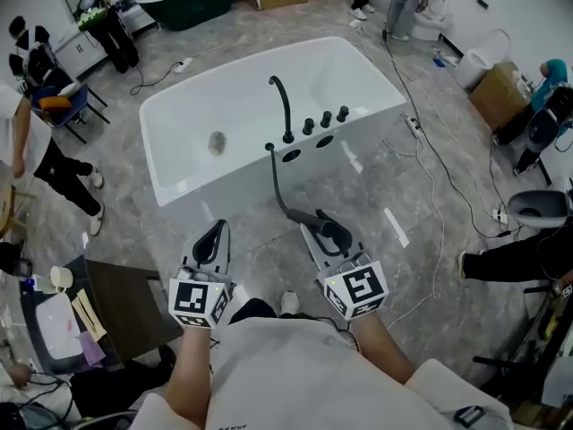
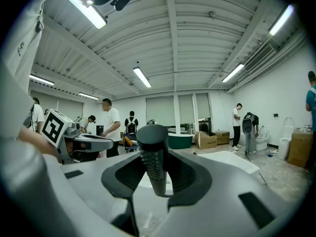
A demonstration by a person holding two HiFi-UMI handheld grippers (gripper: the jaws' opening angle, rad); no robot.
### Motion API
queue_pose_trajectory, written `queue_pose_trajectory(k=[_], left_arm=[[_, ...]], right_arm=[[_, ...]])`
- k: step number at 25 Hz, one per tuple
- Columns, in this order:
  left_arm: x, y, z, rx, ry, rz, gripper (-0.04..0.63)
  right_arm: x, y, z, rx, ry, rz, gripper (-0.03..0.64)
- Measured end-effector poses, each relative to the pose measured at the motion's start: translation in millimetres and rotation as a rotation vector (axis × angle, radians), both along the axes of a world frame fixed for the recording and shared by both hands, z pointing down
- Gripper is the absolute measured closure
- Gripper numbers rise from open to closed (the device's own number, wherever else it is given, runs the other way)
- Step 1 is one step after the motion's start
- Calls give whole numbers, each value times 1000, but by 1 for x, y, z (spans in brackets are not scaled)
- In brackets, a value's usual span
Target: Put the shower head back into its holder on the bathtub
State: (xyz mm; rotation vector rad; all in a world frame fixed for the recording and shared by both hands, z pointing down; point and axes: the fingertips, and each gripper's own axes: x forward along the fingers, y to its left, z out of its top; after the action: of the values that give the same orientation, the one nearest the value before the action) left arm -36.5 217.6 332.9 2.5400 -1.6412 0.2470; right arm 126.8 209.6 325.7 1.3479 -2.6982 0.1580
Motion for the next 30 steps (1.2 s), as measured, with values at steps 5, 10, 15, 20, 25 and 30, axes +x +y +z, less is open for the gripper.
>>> queue_pose_trajectory(k=[5,10,15,20,25,30], left_arm=[[8,2,0,1,-5,-2,583],[9,-1,-2,8,-4,-3,583],[7,-11,1,9,0,1,583],[9,-29,7,1,11,29,583],[6,-55,8,0,16,55,583],[5,-86,9,-4,21,85,583]], right_arm=[[5,0,1,0,-2,-5,471],[7,-4,3,-3,0,-13,471],[4,-12,2,2,-2,-11,471],[-4,-21,2,2,2,-11,471],[-11,-39,-5,15,-5,-1,471],[-12,-66,-16,34,-13,29,471]])
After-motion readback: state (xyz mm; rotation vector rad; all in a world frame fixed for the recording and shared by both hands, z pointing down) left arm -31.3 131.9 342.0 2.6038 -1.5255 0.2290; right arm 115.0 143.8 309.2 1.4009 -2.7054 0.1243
